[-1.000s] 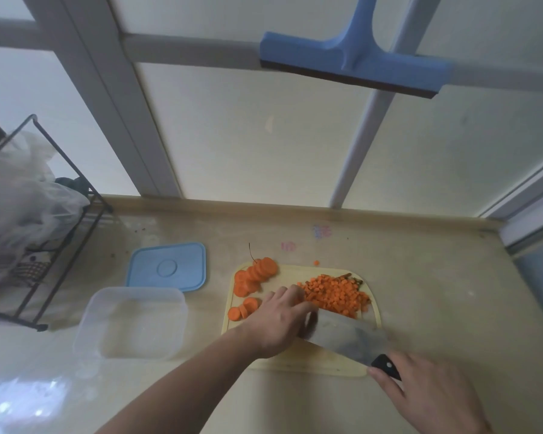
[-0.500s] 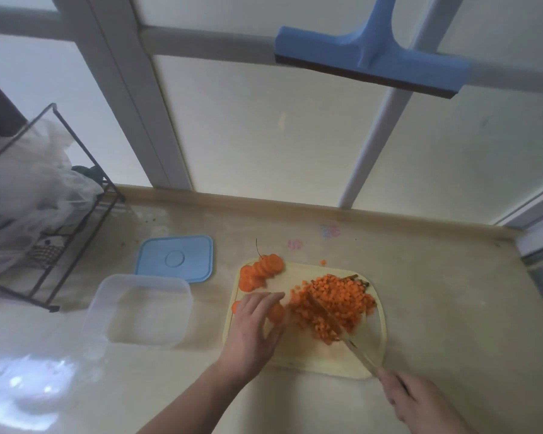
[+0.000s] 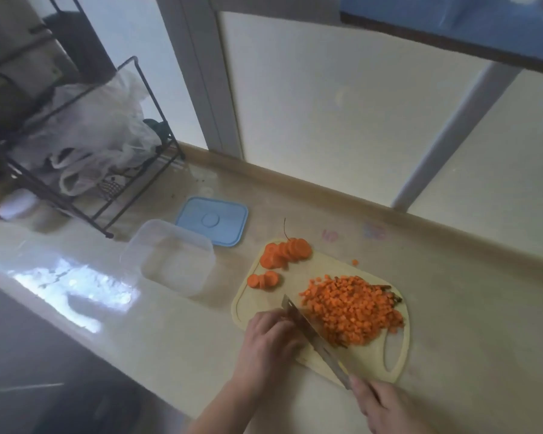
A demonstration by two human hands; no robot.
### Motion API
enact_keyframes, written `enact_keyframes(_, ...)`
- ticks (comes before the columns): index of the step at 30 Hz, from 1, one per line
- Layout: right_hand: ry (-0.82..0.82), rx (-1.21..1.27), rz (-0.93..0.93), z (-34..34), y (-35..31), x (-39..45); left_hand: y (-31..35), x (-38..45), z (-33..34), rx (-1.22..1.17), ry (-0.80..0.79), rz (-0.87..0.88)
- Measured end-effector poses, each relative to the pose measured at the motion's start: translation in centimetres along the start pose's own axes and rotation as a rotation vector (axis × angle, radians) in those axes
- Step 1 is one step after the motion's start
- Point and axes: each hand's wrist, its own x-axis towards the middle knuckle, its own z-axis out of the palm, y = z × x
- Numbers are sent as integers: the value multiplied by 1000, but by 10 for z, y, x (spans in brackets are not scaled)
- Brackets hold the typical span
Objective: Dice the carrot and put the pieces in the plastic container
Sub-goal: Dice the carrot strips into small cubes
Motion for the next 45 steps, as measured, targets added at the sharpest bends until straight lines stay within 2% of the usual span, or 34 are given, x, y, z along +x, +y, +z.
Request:
enact_keyframes(3,11,-163,-88,-7,1,8,7,-4,3,51,76,57)
enact_keyframes(8,-11,-119,-342,15,11,6,-3,-9,7,69,22,175)
enact_keyframes(11,146,-40,-479,27,5,2,-11,-9,5,70,4,241)
enact_keyframes(13,147,-12,-452,28,4,-4,-13,-9,5,78,-1,259)
enact_keyframes(15,46,4,-387,29,10,-5,-15,-12,6,68,-14,259)
enact_keyframes(19,145,-235,-474,31,30,4,-16,-14,6,27,-38,241)
enact_keyframes(22,84,-349,-352,17,18,10,-15,-13,5,19,-24,226)
enact_keyframes(24,38,-302,-195,9,9,6,-13,-12,6,22,-5,228)
enact_keyframes(28,33,-184,-265,18,13,13,-9,-9,6,7,13,216)
enact_keyframes(32,-71,-144,-198,19,2,28,-7,-9,3,-19,10,206)
enact_keyframes(37,-13,-45,-162,8,-9,21,-4,-7,2,-19,30,201)
enact_keyframes(39,27,-13,-253,11,-8,15,-5,-7,3,-23,17,197)
enact_keyframes(41,37,-6,-319,10,-8,14,-6,-8,3,-28,-7,192)
enact_keyframes(45,-88,-153,-222,1,-4,15,-6,-11,2,-41,-27,168)
